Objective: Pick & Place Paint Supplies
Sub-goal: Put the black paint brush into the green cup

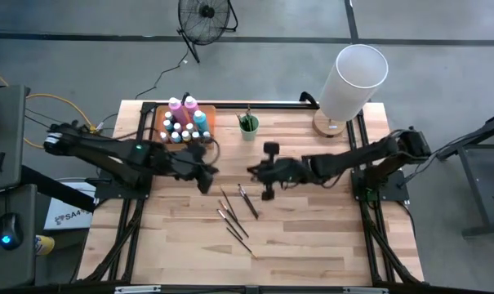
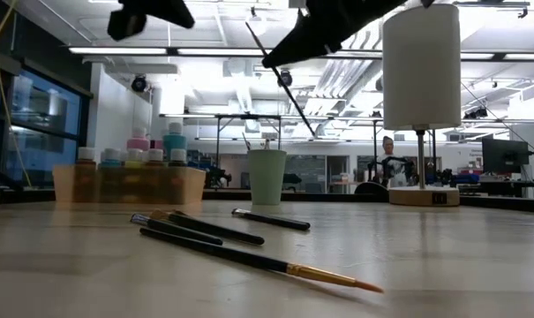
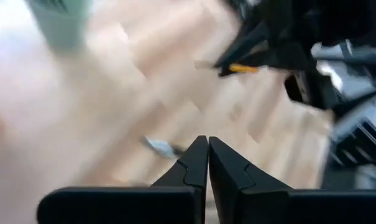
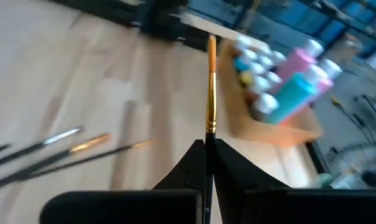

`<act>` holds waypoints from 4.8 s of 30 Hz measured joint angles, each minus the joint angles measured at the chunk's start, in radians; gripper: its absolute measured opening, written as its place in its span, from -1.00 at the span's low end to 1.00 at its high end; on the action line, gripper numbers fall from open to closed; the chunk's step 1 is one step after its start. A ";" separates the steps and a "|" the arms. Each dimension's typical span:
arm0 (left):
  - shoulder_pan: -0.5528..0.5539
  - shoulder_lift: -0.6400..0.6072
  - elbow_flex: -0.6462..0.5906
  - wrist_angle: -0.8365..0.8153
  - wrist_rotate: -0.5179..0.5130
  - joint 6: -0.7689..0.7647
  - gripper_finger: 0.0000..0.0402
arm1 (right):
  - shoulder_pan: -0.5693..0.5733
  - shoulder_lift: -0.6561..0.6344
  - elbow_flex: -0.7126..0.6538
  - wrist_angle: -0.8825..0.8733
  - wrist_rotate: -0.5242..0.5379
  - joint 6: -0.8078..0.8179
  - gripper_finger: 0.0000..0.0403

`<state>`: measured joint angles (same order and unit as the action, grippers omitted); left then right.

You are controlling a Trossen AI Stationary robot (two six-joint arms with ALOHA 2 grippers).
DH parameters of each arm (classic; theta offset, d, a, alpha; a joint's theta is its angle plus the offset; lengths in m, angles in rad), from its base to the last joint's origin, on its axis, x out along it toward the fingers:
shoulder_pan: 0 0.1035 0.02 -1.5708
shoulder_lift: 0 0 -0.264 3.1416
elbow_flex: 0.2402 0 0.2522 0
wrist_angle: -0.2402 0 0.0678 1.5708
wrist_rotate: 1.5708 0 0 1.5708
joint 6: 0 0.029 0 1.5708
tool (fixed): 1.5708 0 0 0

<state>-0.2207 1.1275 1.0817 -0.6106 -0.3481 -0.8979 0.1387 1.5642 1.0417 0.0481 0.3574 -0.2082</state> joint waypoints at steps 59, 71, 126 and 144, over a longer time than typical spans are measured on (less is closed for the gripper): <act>0.574 -0.216 0.000 0.040 -0.170 0.869 -0.94 | -0.515 0.244 -0.001 0.487 -0.174 0.346 0.04; 0.572 -0.248 0.000 0.038 -0.125 0.792 -0.71 | -0.492 0.000 -0.001 0.259 -0.209 0.345 0.09; 0.554 -0.466 -0.012 -0.347 0.442 0.815 -0.45 | -0.191 0.552 0.733 -0.823 -0.459 1.107 -0.07; 0.554 -0.465 -0.012 -0.397 0.441 0.814 -0.45 | -0.163 0.664 0.738 -0.814 -0.384 1.073 -0.07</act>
<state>0.3332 0.6621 1.0698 -1.0077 0.0933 -0.0838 -0.0242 2.2282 1.7801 -0.7659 -0.0271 0.8644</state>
